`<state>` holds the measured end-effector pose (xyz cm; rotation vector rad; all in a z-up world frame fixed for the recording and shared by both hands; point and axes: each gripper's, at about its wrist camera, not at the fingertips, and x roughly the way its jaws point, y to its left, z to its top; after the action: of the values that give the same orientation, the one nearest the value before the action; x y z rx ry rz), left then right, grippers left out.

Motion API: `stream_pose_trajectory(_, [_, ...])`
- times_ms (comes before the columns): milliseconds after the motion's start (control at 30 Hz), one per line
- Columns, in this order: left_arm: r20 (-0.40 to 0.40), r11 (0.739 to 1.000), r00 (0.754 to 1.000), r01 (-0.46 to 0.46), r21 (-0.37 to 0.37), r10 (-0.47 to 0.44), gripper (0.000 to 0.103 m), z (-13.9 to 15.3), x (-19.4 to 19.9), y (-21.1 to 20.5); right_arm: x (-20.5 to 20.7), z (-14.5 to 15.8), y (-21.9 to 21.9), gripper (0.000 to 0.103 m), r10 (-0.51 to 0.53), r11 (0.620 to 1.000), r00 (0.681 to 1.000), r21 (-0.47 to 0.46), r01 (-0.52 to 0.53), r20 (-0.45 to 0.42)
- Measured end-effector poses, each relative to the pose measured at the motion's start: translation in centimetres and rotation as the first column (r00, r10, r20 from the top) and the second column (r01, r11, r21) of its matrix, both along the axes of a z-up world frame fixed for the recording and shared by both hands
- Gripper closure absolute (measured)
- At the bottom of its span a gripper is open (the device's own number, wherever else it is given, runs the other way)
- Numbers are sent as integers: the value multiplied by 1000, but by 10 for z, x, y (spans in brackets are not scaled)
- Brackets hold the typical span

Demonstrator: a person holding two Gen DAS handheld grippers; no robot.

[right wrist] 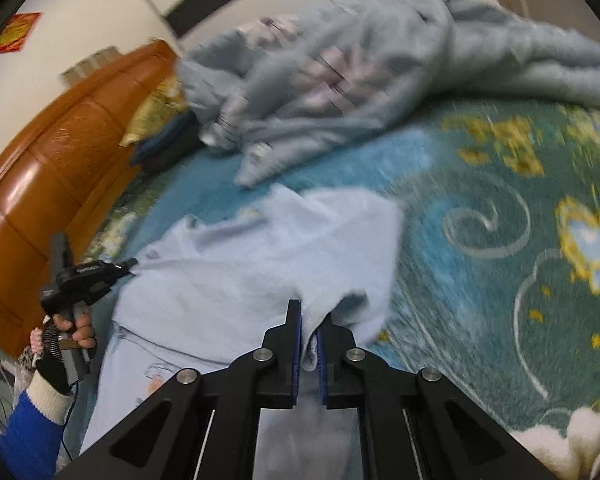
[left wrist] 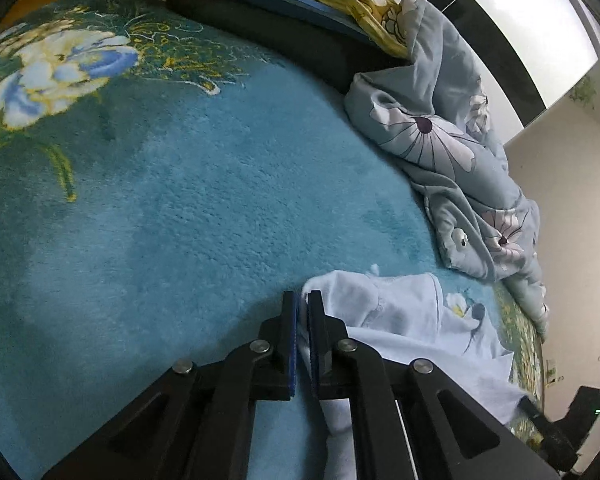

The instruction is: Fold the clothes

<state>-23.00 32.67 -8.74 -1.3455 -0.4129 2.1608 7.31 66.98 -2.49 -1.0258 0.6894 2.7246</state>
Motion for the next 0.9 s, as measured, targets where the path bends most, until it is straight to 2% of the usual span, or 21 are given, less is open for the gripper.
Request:
stream_pose_trajectory(67, [-3,1000,1000,1,10,-1,98,2,4,-4,5,11,-11,96,37,997,997,64,-33,-67])
stream_pose_trajectory(133, [1,1000,1000,4,6,-4,98,4,6,-7,-1,2,-14,96,31,994,999,109,-33,18])
stream_pose_trajectory(233, [12,1000,1000,9,-13,-8,98,5,9,-11,-7,-28,-4,96,-17,997,987,72,6,159])
stream_pose_trajectory(333, [15,999,1000,18,-26,-17,98,8,11,-14,-2,-31,0,93,-20,999,991,30,16,136])
stream_pose_trajectory(533, [47,1000,999,12,-25,-11,98,12,20,-30,-3,-31,1,93,-40,999,981,32,35,191])
stream_pose_trajectory(600, [51,999,998,23,-24,-22,98,18,27,-38,2,-24,-4,87,-53,998,979,53,44,195])
stream_pose_trajectory(667, [42,999,998,40,-19,-40,97,29,42,-49,13,-16,-6,74,-63,996,978,72,50,198])
stream_pose_trajectory(700, [38,999,998,51,-15,-51,97,34,48,-54,21,-11,-9,73,-68,995,977,82,52,201])
stream_pose_trajectory(733, [35,998,997,68,-13,-68,91,38,58,-59,27,-9,-11,72,-65,996,977,79,50,202])
stream_pose_trajectory(767, [31,996,996,85,-11,-85,79,43,68,-64,36,-7,-15,72,-58,996,977,72,44,205])
stream_pose_trajectory(833, [20,993,993,120,-23,-119,66,48,93,-75,61,-5,-28,71,-43,997,975,68,29,218])
stream_pose_trajectory(900, [6,987,988,157,-44,-157,65,52,120,-83,85,-7,-43,71,-19,998,972,59,6,236])
